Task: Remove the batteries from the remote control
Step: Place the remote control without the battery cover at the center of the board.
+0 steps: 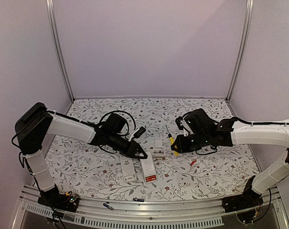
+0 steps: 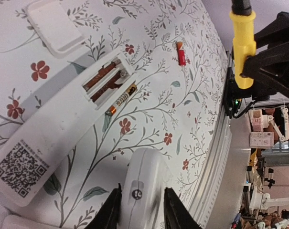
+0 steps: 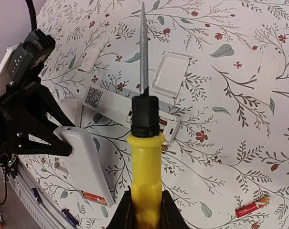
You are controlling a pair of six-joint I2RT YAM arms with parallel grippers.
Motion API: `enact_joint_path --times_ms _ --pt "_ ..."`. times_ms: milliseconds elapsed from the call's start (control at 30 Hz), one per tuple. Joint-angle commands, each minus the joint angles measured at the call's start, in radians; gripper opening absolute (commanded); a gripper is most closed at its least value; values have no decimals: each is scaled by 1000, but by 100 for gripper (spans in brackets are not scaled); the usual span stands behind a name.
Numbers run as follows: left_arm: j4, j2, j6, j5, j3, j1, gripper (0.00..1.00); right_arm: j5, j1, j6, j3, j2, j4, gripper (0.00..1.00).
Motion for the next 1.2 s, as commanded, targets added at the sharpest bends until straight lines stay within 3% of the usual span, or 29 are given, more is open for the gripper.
enact_joint_path --times_ms 0,400,667,900,1000,1167 --pt "-86 23 46 -100 17 -9 31 -14 -2 -10 -3 -7 28 0" --pt "-140 -3 79 -210 30 -14 45 -16 -3 -16 -3 -4 32 0" --pt "-184 -59 105 -325 48 -15 65 -29 -3 -34 -6 -16 40 0" --pt "-185 -223 126 -488 31 -14 76 -229 -3 -133 -32 -58 125 0" --pt "-114 -328 125 -433 6 -13 78 -371 -2 -187 -49 -84 182 0" --pt "86 -455 62 -185 -61 -12 82 -631 -3 -248 -48 -107 224 0"
